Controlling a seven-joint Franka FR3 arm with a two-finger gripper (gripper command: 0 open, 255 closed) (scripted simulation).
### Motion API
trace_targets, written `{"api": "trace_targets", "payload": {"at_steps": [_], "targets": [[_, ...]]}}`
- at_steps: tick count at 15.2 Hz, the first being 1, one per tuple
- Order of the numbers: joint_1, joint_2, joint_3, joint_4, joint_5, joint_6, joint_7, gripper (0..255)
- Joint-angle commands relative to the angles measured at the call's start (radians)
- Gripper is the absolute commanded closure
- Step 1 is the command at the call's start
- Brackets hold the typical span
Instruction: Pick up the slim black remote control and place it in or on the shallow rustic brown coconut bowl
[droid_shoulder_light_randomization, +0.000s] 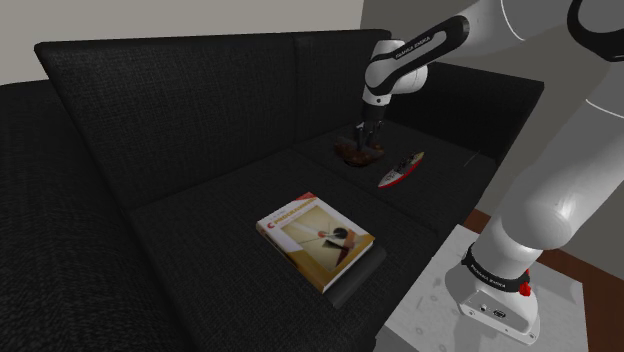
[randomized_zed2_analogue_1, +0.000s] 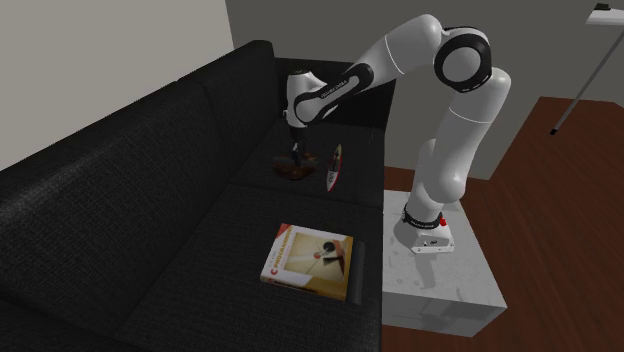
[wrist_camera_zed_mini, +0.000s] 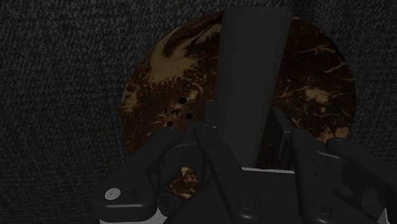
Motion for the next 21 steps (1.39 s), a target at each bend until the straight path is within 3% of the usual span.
{"api": "trace_targets", "payload": {"at_steps": [1, 4, 5, 10, 14, 21], "targets": [[0.000, 0.001, 0.000, -0.001, 0.000, 0.001, 0.000, 255], [0.000, 0.001, 0.000, -0.001, 0.000, 0.001, 0.000, 255], [0.000, 0.001, 0.000, -0.001, 0.000, 0.002, 0.000, 0], [0.000, 0.001, 0.000, -0.001, 0.000, 0.001, 0.000, 0], [-0.005, -0.060, 0.000, 0.070, -0.021, -0.129, 0.015, 0], [-0.005, -0.060, 0.000, 0.070, -0.021, -0.129, 0.015, 0]]}}
